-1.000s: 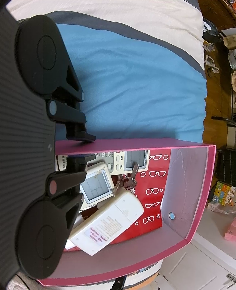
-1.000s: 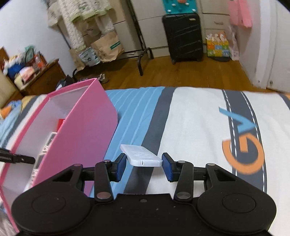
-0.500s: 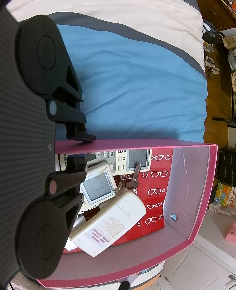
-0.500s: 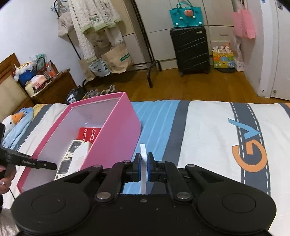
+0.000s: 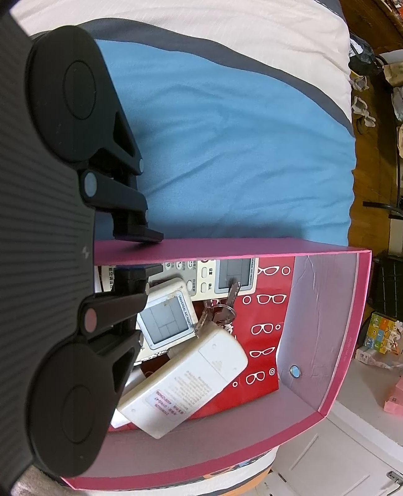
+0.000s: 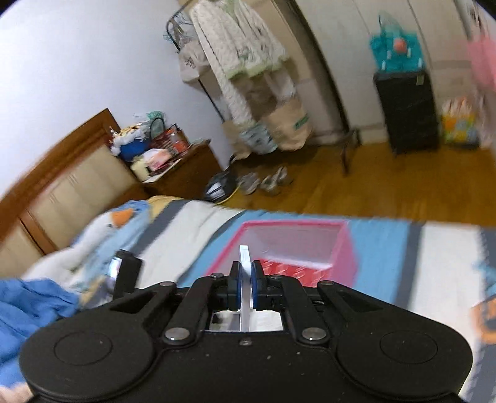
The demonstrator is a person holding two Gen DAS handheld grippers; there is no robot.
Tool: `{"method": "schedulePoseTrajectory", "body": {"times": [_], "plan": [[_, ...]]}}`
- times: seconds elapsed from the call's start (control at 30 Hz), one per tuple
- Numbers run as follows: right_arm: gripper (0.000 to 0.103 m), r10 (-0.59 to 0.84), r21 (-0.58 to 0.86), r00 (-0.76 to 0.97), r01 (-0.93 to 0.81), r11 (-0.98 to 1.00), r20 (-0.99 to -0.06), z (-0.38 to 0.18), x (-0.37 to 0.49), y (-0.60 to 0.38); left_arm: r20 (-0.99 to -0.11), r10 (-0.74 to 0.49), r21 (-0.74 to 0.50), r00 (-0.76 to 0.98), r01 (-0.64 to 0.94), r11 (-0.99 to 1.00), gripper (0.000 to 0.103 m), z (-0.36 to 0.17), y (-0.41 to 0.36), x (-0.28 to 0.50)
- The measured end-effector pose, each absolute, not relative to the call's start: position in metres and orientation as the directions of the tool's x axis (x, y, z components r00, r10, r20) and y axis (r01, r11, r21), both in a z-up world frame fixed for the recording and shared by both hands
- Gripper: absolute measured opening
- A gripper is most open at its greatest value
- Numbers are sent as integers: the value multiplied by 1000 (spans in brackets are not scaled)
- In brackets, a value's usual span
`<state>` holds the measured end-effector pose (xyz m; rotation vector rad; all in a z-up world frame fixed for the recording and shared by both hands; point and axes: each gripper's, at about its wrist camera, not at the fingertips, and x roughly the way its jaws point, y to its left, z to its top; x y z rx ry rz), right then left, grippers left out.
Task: Organize rigid objects
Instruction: 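Carry the small white remote into the pink box and release it, then open the left tool to release the pink box rim and withdraw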
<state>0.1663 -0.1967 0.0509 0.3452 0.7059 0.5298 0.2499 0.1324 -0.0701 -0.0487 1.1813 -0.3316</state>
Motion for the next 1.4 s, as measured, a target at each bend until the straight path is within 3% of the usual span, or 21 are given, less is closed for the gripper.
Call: {"method": "schedulePoseTrajectory", "body": {"times": [0.23,0.43,0.53,0.67,0.77,0.9,0.97,1.4], "plan": [[8,600,537,514,-285,794,-614,-2,210,-152,-894,-296,-226,336,232,946,12,-69,137,250],[8,691,684,427,-199,702,-584,-47,211,-144,-893,-303,-234,334,230,945,12,-72,138,252],[10,628,597,426,-223,771,-652,-57,207,-133,-893,-302,-232,335,232,945,12,-71,137,252],[12,603,557,450,-247,793,-658,-61,206,-129,-894,-301,-232,333,231,945,12,-71,137,252],[15,516,424,501,-294,857,-695,-55,203,-118,-895,-298,-227,334,234,945,12,-71,136,252],[27,431,292,572,-323,900,-698,-52,195,-112,-896,-291,-217,335,239,946,12,-70,134,251],[31,425,275,591,-331,903,-686,-47,192,-114,-896,-290,-216,336,240,946,12,-70,133,251],[32,393,201,588,-366,909,-707,-33,181,-112,-903,-280,-206,325,244,948,12,-71,130,253]]}}
